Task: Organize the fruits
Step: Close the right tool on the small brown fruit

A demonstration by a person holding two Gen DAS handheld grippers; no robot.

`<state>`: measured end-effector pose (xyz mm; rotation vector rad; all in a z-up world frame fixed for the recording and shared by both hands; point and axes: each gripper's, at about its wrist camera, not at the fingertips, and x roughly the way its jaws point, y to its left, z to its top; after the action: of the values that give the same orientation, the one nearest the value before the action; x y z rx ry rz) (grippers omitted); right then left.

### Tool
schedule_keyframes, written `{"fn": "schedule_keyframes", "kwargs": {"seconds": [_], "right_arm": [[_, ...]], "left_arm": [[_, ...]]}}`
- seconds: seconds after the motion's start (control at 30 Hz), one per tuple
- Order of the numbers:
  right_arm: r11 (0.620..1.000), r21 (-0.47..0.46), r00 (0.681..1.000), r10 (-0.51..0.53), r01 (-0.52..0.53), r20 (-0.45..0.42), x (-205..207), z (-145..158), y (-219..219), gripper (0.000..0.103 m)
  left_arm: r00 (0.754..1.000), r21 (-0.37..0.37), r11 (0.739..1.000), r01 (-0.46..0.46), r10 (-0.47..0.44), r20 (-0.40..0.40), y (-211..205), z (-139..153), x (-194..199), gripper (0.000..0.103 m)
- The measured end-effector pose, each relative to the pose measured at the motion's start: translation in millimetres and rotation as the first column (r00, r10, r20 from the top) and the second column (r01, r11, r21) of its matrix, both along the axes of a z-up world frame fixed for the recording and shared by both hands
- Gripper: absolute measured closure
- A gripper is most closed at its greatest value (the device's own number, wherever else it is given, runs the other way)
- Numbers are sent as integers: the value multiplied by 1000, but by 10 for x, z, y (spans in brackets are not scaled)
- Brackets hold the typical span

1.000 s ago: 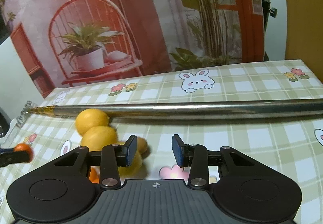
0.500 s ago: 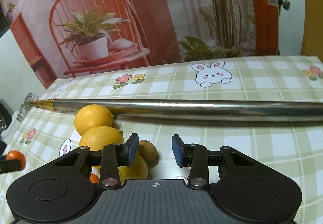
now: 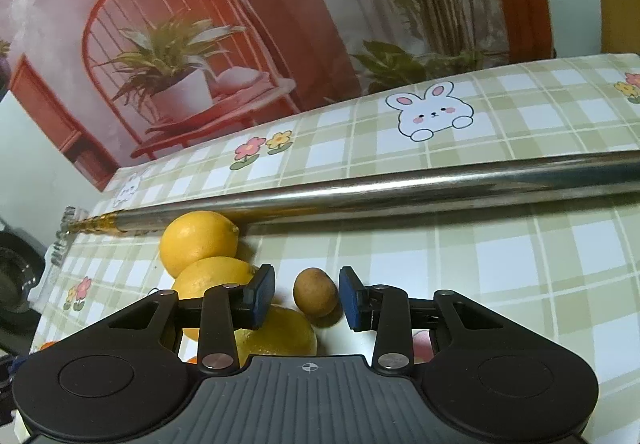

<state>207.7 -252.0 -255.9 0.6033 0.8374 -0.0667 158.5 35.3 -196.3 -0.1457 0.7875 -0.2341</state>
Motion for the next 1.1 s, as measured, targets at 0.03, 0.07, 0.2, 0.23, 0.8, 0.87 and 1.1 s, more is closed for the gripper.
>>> {"fn": "schedule_keyframes", "kwargs": {"seconds": [0.03, 0.07, 0.2, 0.23, 0.8, 0.87, 1.1], "right_arm": [[1000, 3, 1000, -5, 5, -4, 9, -6, 1, 72], [1000, 3, 1000, -13, 13, -8, 14, -10, 3, 76], [998, -18, 998, -55, 55, -22, -36, 5, -3, 81], [997, -30, 997, -70, 70, -24, -67, 16, -8, 81], [990, -118, 997, -76, 71, -36, -792, 86, -120, 81], [990, -129, 997, -69, 64, -32, -806, 96, -97, 81], [992, -108, 997, -64, 60, -34, -781, 72, -110, 80]], "left_arm": [[1000, 0, 1000, 0, 0, 1, 1, 1, 0, 63], [1000, 0, 1000, 2, -2, 1, -1, 2, -2, 63], [1000, 0, 1000, 24, -24, 9, -26, 21, -32, 63], [999, 3, 999, 33, -33, 13, -38, 24, -44, 63], [998, 11, 998, 55, -55, 12, -59, 7, -142, 63], [998, 12, 998, 60, -60, 12, -61, 11, -167, 63], [998, 19, 997, 69, -69, 12, -55, 8, -238, 63]]}}
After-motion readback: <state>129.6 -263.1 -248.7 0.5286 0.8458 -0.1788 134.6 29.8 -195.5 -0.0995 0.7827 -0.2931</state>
